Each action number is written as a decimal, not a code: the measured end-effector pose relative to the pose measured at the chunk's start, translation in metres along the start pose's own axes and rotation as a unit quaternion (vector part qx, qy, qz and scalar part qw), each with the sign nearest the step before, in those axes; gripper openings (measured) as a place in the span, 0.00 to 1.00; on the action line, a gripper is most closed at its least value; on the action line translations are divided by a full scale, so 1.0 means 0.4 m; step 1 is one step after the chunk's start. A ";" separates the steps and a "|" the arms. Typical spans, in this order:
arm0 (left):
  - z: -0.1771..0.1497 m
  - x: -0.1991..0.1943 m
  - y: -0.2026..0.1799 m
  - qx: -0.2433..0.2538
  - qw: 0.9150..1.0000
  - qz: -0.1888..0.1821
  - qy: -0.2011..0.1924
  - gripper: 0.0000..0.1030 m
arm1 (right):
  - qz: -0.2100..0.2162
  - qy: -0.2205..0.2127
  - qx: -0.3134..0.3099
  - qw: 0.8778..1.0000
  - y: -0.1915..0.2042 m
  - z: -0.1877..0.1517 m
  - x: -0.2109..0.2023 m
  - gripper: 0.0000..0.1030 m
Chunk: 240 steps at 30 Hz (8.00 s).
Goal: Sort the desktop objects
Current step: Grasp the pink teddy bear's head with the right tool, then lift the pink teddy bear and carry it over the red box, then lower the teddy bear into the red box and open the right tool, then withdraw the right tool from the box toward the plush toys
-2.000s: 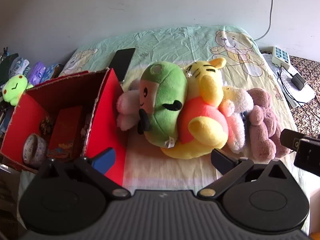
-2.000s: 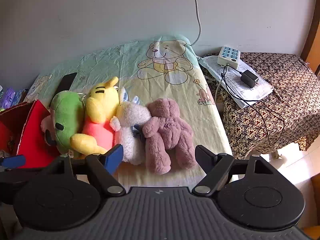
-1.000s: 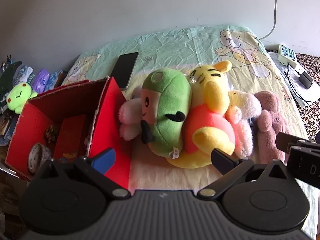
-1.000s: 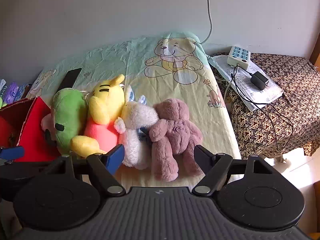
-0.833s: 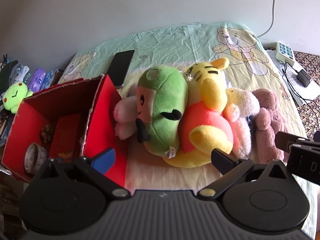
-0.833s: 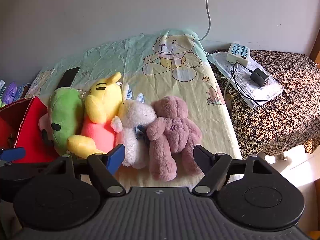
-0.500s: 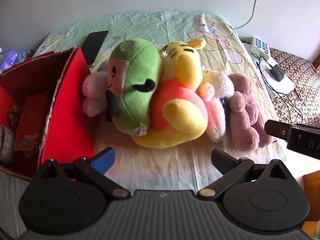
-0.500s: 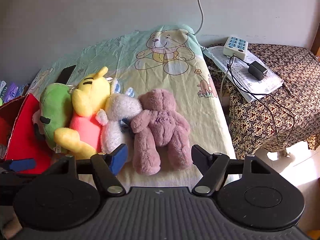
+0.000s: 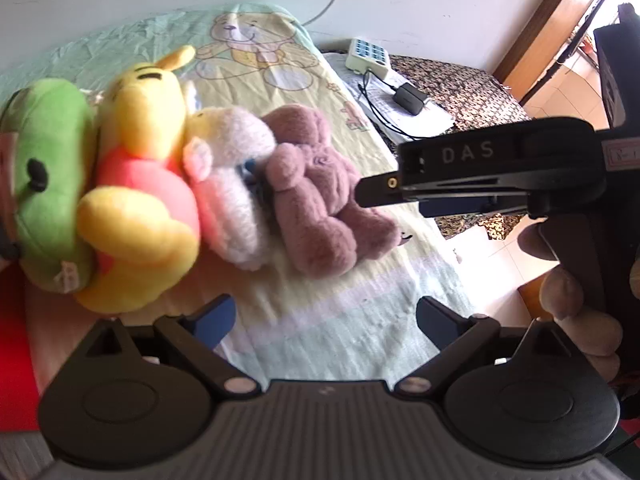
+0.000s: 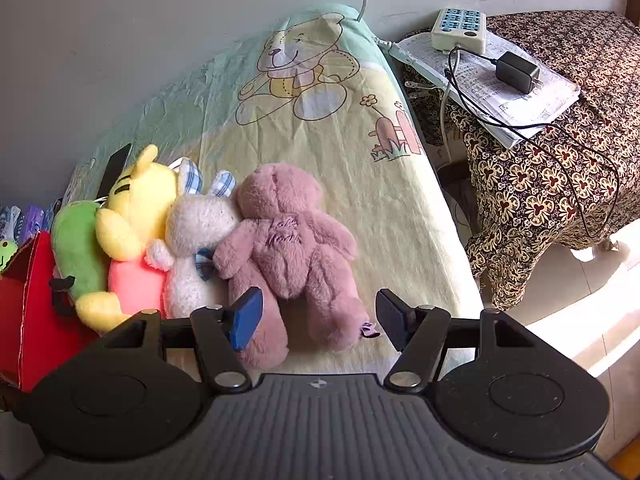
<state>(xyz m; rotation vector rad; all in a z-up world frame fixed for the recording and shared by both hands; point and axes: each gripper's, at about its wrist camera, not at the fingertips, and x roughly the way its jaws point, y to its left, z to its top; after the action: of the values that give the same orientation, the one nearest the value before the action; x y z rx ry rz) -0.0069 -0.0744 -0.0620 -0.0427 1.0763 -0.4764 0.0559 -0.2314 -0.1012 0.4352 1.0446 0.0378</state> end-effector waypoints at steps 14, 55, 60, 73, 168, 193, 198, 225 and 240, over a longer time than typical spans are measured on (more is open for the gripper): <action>0.096 0.131 0.002 0.026 0.999 -0.034 0.013 0.92 | 0.072 0.015 -0.017 0.997 -0.063 0.086 0.113 0.65; -0.088 0.037 -0.047 0.122 0.991 -0.034 0.052 0.91 | 0.102 0.094 -0.019 0.990 -0.094 -0.154 0.023 0.55; -0.065 0.063 0.003 0.079 0.996 -0.024 0.044 0.92 | 0.114 0.049 0.019 0.992 -0.112 -0.135 -0.009 0.60; -0.016 0.156 -0.052 0.085 0.990 0.081 0.074 0.67 | 0.104 0.043 -0.029 0.993 -0.070 -0.089 0.065 0.62; -0.196 -0.550 0.926 0.060 0.966 0.250 -0.009 0.50 | 0.234 0.100 -0.028 0.967 1.005 -0.188 0.225 0.35; -0.148 -0.554 0.843 0.017 0.957 0.289 -0.034 0.59 | 0.178 0.028 -0.049 0.982 0.930 -0.207 0.131 0.34; -0.139 -0.547 0.834 0.001 0.957 0.288 -0.038 0.59 | 0.168 0.007 -0.058 0.984 0.914 -0.207 0.099 0.34; -0.140 -0.516 0.767 -0.033 0.955 0.292 -0.043 0.84 | 0.069 -0.022 -0.090 0.993 0.877 -0.221 0.039 0.35; -0.144 -0.498 0.757 -0.045 0.957 0.284 -0.042 0.83 | 0.078 -0.034 -0.089 0.992 0.860 -0.230 0.010 0.35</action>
<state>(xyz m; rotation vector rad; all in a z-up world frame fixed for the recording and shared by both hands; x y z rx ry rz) -0.0257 0.2872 -0.0029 0.1625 0.9734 0.0935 0.0404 0.1144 -0.0179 0.3517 0.9293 0.2524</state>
